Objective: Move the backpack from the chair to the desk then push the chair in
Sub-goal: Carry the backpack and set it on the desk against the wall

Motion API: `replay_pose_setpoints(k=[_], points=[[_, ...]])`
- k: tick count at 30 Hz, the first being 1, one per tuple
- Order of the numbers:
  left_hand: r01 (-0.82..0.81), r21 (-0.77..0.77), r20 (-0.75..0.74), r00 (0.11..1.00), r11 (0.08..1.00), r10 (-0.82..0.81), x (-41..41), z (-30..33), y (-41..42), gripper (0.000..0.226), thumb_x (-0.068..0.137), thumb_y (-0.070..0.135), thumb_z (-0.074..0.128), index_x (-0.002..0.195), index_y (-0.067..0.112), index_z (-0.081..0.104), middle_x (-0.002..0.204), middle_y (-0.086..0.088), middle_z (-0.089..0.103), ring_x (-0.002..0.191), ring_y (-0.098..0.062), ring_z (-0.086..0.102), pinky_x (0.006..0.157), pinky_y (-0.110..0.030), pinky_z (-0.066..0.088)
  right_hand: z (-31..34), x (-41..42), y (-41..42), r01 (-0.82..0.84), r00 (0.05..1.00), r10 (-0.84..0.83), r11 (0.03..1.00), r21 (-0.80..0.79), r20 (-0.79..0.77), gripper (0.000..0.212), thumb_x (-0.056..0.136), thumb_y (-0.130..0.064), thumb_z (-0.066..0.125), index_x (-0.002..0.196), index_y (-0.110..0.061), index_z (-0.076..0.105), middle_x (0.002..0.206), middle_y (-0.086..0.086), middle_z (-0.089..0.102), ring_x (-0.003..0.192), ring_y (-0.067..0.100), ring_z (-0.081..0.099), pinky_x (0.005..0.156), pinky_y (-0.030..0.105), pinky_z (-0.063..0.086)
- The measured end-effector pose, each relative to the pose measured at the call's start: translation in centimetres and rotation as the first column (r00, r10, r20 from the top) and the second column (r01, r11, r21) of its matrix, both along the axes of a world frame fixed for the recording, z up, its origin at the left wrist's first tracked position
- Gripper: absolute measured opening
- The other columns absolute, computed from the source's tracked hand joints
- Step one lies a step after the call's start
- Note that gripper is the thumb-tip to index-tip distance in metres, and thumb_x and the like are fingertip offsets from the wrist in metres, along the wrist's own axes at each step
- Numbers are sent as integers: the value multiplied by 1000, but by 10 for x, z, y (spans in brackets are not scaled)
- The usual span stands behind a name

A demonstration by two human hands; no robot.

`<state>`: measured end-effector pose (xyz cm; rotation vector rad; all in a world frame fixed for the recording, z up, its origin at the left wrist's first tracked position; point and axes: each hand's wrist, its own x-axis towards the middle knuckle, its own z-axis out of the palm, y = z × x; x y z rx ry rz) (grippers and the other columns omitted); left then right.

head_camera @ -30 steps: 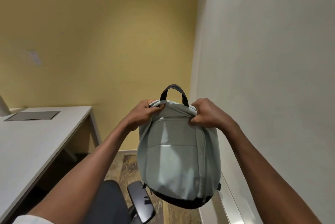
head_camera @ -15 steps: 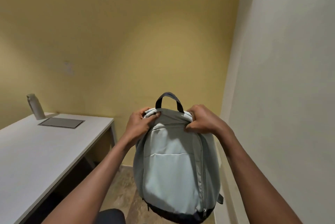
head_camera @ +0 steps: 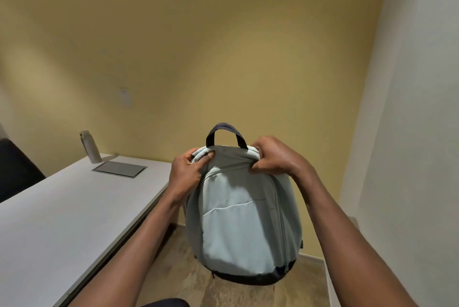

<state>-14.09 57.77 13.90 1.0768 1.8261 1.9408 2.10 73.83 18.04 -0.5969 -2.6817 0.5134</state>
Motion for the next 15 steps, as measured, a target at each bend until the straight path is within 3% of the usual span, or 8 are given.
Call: replay_pose_setpoints(k=[2, 6, 15], points=[[-24, -20, -15, 1000, 1000, 23, -12, 0, 3, 11, 89, 19, 74, 88, 30, 75, 83, 15, 77, 81, -1, 69, 75, -17, 55, -4, -16, 6, 2, 1000, -1, 1000, 30, -10, 17, 65, -10, 69, 68, -2, 55, 59, 7, 50, 54, 21, 43, 47, 31, 28], [-71, -59, -82, 994, 996, 66, -28, -3, 13, 9, 91, 20, 72, 97, 26, 75, 78, 23, 75, 73, 9, 67, 65, -7, 49, -14, -45, 28, -31, 999, 32, 999, 8, -23, 20, 63, -15, 73, 71, -4, 59, 61, 8, 54, 56, 20, 46, 48, 32, 30], [-194, -116, -99, 978, 974, 183, -95, -16, 62, 14, 89, 19, 73, 102, 19, 79, 92, 6, 79, 84, -5, 71, 74, -17, 53, -37, -128, 101, -217, 976, 217, 974, -69, 1, 25, 62, -18, 72, 82, -6, 63, 70, 13, 62, 61, 23, 53, 52, 32, 35]])
